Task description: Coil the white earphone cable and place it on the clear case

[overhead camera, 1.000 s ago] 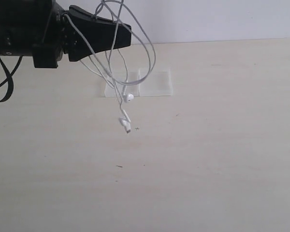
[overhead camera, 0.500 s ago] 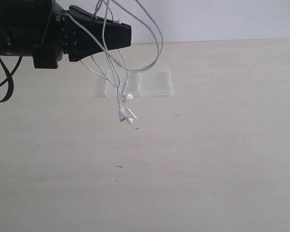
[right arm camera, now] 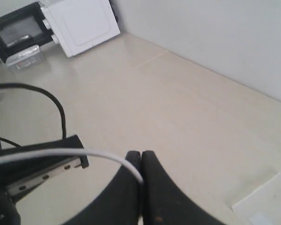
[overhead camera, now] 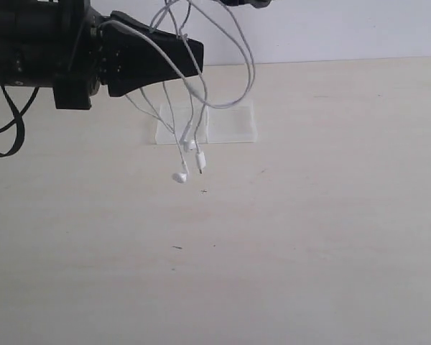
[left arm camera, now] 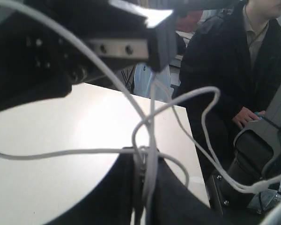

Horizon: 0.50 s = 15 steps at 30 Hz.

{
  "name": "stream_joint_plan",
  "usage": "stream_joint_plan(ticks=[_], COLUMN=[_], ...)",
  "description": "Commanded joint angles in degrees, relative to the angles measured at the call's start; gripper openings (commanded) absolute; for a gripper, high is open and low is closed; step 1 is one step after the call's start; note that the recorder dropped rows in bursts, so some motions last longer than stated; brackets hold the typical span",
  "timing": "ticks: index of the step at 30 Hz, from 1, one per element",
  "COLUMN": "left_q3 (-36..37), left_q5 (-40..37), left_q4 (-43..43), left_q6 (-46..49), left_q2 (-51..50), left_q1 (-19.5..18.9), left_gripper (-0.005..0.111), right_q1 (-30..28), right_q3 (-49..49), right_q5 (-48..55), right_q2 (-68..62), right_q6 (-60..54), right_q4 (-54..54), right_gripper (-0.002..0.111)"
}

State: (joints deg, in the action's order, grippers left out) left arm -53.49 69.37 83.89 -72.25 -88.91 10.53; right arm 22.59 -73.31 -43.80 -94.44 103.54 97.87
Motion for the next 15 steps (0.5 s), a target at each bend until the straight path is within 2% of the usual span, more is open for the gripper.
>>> stream_joint_plan(ticks=[1, 8, 15], left_q3=[-0.1, -0.1, -0.1], left_q5=[0.6, 0.6, 0.6], left_q4=[-2.7, -4.9, -7.3], left_q6=[0.3, 0.2, -0.1], left_q2=[0.3, 0.3, 0.3], left_q1=[0.2, 0.2, -0.5], left_gripper=[0.000, 0.000, 0.000], right_q1=[0.1, 0.1, -0.1], right_q3=[-0.4, -0.4, -0.4], right_q5=[0.5, -1.2, -1.9], right_q2=[-0.5, -0.5, 0.0], right_q6=[1.9, 3.3, 5.0], right_q4=[2.1, 2.1, 2.1], right_gripper=[0.008, 0.049, 0.067])
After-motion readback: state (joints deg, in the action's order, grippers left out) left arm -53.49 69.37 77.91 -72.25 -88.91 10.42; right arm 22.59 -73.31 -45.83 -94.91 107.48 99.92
